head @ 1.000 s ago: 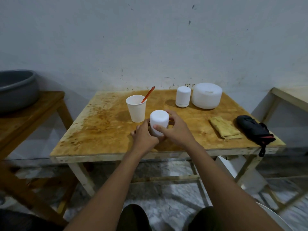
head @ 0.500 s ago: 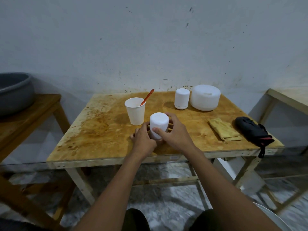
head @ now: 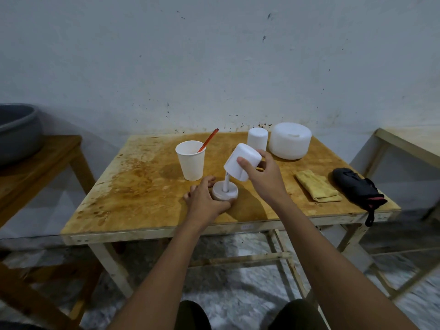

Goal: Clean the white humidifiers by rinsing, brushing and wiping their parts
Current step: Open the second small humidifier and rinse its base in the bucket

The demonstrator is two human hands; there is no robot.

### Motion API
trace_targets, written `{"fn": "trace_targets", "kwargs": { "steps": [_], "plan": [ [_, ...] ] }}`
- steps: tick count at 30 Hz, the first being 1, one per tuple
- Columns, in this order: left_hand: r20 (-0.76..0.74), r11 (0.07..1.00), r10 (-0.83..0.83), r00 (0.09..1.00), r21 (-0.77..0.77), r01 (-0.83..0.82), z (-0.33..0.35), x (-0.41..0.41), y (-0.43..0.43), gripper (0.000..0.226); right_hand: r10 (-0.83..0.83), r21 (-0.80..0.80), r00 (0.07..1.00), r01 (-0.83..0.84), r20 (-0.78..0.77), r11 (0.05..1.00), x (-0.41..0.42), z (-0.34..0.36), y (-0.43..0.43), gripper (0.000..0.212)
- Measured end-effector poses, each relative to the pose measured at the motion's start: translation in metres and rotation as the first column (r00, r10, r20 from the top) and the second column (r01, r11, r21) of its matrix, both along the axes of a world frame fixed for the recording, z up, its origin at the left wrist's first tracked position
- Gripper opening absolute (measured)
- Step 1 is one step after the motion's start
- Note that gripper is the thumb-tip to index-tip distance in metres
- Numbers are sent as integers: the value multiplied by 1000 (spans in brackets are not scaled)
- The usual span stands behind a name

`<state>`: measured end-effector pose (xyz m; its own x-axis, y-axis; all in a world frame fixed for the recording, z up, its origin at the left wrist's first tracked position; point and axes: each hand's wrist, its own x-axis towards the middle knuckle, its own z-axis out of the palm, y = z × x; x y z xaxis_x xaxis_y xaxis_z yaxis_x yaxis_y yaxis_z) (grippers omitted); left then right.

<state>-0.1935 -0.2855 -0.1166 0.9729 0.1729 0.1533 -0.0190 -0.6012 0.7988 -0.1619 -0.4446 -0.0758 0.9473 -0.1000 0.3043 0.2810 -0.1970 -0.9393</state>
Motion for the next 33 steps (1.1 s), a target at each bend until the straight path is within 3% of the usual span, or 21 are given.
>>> {"fn": "trace_targets", "kwargs": {
  "steps": [6,10,16,28,30,33],
  "plan": [
    [3,1000,9,1000,27,-9,2,-2,-1,68,-46,67,999,46,-5,997,9,0,-8,56],
    [15,1000,14,1000,26,-14,0,-1,-1,69,-124,-42,992,123,-11,992,12,-6,-15,64],
    [-7,998,17,1000,56,-16,-2,2,-1,80,-134,-213,987,113,-89,970,10,-21,-22,72],
    [0,989,17,1000,150,-17,-5,5,-1,75,-150,-339,985,114,-81,934,10,-29,-24,77],
    [3,990,20,1000,138,-21,-6,5,-1,74,-268,-406,963,248,8,879,3,-28,-22,75],
    [26,992,17,1000,127,-20,-5,4,-2,71,-374,-437,886,461,272,773,-11,-29,-15,50]
  ]
}}
